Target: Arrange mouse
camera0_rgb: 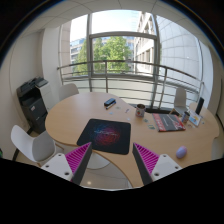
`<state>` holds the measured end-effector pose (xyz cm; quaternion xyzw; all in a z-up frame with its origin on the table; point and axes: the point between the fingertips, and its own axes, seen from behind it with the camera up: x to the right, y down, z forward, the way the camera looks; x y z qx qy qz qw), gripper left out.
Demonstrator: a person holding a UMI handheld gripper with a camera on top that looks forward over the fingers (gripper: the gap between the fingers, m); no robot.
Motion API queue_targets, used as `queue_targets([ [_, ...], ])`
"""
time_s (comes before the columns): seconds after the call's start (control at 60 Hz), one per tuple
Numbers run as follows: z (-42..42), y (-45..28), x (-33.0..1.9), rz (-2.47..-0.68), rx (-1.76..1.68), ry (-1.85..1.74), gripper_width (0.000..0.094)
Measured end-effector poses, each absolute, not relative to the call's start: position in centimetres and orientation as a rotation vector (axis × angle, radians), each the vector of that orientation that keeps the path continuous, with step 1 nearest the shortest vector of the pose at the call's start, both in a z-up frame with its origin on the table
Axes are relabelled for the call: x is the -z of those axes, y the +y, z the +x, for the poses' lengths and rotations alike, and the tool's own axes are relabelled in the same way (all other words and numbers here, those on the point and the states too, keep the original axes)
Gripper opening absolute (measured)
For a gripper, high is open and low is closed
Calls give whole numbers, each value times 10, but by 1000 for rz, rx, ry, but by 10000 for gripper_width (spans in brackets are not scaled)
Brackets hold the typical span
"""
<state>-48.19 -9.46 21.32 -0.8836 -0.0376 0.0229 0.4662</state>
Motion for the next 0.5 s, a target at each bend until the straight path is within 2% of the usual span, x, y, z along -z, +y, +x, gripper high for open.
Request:
queue_targets([
  [0.117,-462,-105,-191,-2218,-47,-42,832],
  [0.417,-273,-125,-68,-2322,71,94,840],
  [0.5,-221,-120,-45,-2313,131,132,842],
])
